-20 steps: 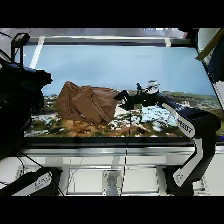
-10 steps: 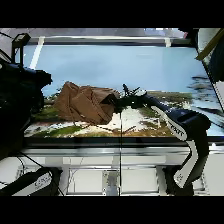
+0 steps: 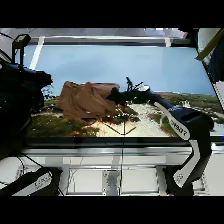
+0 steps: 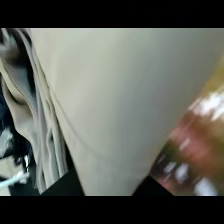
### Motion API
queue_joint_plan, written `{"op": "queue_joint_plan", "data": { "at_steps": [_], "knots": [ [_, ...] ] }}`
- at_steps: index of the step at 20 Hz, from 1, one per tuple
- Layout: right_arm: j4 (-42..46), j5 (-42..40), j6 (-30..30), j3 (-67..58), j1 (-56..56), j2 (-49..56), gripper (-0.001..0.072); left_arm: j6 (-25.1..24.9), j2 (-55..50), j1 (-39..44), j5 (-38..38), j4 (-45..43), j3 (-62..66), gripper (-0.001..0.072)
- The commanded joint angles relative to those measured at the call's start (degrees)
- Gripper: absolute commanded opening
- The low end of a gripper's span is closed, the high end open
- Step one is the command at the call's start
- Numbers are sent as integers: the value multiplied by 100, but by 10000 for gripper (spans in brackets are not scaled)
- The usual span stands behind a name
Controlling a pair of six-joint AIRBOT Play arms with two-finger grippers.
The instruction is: Fold the clothes and pants, and hang the long-sleeved shirts on hangers.
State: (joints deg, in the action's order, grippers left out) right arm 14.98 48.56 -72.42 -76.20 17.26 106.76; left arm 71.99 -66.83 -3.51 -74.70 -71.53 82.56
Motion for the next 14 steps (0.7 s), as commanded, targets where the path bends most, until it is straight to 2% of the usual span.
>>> {"op": "queue_joint_plan", "data": {
  "at_steps": [1,5,7,14],
  "knots": [
    [872,426,-76,-13,-999,-356,27,-4,4,-4,-20,-4,-2,13],
    [2487,680,-669,-13,-2780,-1202,27,-4,4,-4,-20,-2,-2,13],
    [3067,1147,-667,-13,-3897,-1593,26,-2,2,-4,-17,0,-2,13],
    [4140,2629,-586,15,-7884,-2006,26,-2,-2,-4,-17,0,-2,13]
  ]
}}
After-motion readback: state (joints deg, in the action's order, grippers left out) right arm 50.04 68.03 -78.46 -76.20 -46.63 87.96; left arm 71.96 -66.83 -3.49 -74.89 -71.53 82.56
